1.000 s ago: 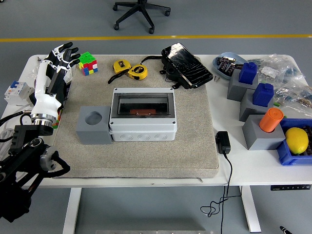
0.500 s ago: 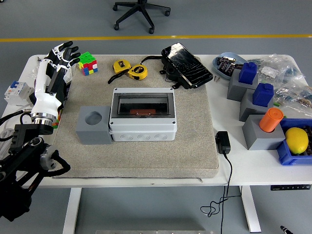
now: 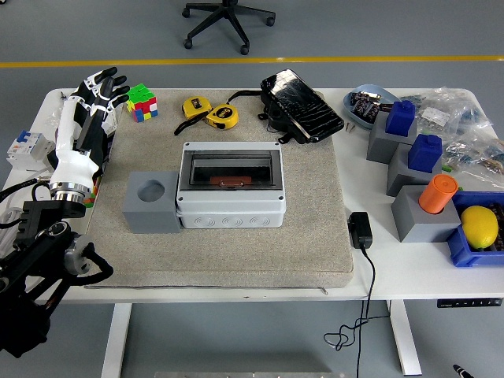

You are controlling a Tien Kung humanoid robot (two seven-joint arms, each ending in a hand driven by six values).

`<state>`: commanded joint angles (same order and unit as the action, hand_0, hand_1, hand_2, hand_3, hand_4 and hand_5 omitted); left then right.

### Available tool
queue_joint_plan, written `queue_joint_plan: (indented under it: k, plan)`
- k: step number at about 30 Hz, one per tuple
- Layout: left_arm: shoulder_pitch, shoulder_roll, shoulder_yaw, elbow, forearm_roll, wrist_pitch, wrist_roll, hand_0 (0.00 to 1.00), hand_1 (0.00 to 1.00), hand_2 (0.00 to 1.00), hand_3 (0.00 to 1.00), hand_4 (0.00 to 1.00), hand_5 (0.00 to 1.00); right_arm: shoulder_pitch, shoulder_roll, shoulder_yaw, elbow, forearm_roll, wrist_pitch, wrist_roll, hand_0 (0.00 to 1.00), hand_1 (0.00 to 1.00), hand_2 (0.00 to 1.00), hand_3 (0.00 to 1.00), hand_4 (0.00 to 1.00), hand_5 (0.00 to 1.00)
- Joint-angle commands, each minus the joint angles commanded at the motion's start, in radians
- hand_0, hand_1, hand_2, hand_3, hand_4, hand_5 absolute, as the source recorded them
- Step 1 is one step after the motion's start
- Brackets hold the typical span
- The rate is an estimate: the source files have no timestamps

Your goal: Fetch the battery,place it into the box,close the lid of the box

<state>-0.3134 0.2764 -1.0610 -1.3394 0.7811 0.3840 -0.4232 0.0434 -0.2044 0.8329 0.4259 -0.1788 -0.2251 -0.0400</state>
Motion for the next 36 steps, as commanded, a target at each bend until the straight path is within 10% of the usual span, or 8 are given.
queue_joint_plan:
  k: [36]
  plan:
    - [0.008,-0.004,-0.012,-0.001,0.0,-0.001,-0.002,0.704,0.707,0.716,0.724,0.998,0.697,-0.005,0.001,0.002,-0.001,-0.001,0.0,0.001,0.584,0.644,0.659,0.54,0.867,0.402]
